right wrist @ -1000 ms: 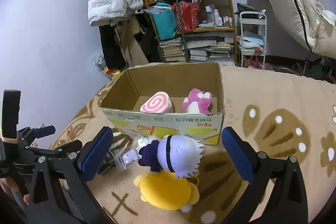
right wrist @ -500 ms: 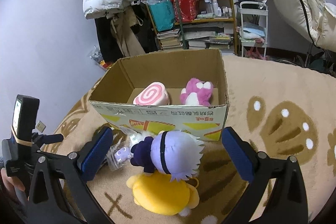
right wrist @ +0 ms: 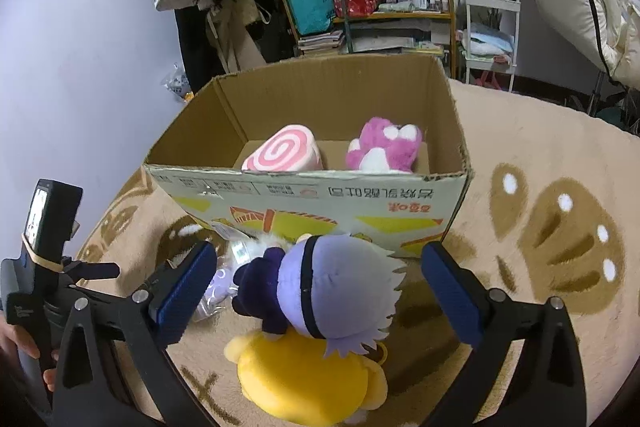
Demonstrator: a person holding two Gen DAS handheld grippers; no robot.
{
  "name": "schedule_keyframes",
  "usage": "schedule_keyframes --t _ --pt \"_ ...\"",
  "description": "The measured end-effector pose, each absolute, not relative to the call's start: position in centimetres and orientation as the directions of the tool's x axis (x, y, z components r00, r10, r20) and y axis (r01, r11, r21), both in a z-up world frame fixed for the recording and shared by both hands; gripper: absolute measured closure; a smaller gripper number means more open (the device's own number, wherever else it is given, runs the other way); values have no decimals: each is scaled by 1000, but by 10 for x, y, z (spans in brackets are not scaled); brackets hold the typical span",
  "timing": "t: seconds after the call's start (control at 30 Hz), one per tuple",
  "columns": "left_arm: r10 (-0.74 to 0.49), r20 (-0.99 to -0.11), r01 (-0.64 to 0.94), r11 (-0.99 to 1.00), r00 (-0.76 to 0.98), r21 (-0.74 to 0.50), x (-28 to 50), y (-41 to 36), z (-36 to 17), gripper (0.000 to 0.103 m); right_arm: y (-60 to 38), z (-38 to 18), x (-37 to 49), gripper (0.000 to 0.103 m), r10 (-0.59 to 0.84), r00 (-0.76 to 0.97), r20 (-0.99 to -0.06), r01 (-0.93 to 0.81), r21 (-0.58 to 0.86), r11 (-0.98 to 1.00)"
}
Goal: Organize soft objects
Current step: 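Grasp the black Face tissue pack with left tool while right tool grasps purple doll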
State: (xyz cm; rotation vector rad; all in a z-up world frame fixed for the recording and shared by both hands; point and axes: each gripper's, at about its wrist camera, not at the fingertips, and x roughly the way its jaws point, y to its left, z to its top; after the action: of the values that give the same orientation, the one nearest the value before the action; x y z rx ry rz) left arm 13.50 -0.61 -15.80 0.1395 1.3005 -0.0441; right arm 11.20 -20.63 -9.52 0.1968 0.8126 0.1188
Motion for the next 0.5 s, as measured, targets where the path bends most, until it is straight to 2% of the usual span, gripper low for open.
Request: schedule_keyframes --t 0.03,0.1,0.17,0.2,0.27,0.4,0.5 --pt "54 -964 125 988 262 89 135 -9 -163 10 -206 -97 113 1 182 679 -712 -29 221 975" --pt "39 -970 143 987 239 75 137 -12 -170 29 -207 -101 116 4 183 671 -719 -25 225 974" --pt "48 -970 147 986 240 85 136 -14 -174 34 -208 -106 119 10 172 660 -731 -13 219 976" --pt "48 -967 155 984 252 89 134 -17 -172 43 -208 -108 120 13 173 654 -737 -11 219 976" --pt "53 -962 169 981 266 100 130 -21 -169 52 -208 -114 123 15 178 634 -752 -10 222 975" --pt "46 -962 157 983 270 91 128 -19 -167 53 -206 -125 127 27 205 598 -775 -27 237 971" --pt "42 -961 148 985 274 85 127 -17 -165 54 -202 -124 126 31 206 598 -775 -39 229 973"
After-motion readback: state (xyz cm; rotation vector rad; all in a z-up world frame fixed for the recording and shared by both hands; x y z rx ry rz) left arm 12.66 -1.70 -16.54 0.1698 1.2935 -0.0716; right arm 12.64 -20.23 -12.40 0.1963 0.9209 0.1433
